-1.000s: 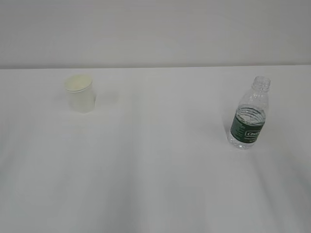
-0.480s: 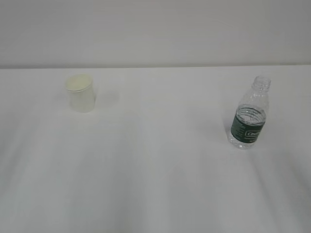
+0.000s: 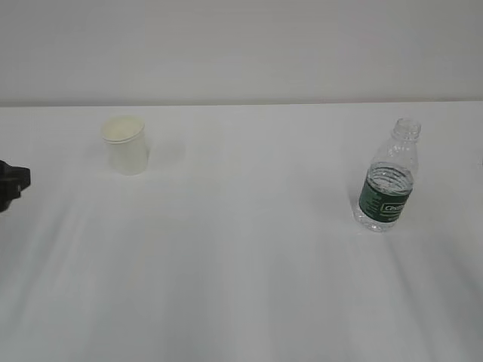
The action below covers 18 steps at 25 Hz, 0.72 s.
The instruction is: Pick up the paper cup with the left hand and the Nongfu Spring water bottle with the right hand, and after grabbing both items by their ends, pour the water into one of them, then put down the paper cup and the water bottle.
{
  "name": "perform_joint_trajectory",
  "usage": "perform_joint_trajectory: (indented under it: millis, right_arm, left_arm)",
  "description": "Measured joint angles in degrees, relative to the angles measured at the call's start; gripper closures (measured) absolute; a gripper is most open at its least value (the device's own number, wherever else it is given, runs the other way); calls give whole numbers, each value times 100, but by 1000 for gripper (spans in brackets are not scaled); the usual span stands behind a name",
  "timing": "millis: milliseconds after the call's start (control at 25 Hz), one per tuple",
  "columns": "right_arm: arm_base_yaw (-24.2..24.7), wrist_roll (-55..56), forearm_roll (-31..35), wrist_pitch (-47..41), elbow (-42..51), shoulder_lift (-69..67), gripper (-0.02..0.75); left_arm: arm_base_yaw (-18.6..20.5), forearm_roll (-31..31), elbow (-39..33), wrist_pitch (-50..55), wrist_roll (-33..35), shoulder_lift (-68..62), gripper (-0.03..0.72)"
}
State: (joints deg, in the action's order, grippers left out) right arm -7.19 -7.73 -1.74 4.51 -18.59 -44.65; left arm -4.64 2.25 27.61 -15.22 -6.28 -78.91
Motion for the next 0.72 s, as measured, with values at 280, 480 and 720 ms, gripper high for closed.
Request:
perform_joint_trajectory:
  millis: [280, 480, 720]
  right_arm:
    - [0, 8, 0, 244, 13, -479, 150]
    - [0, 48, 0, 367, 90, -677, 150]
    - [0, 75, 0, 706, 141, -1020, 150]
  left_arm:
    - [-732, 37, -674, -1085, -80, -131, 214]
    - [-1041, 214, -1059, -1924, -210, -135, 226]
    - [-1287, 637, -1568, -2998, -245, -135, 235]
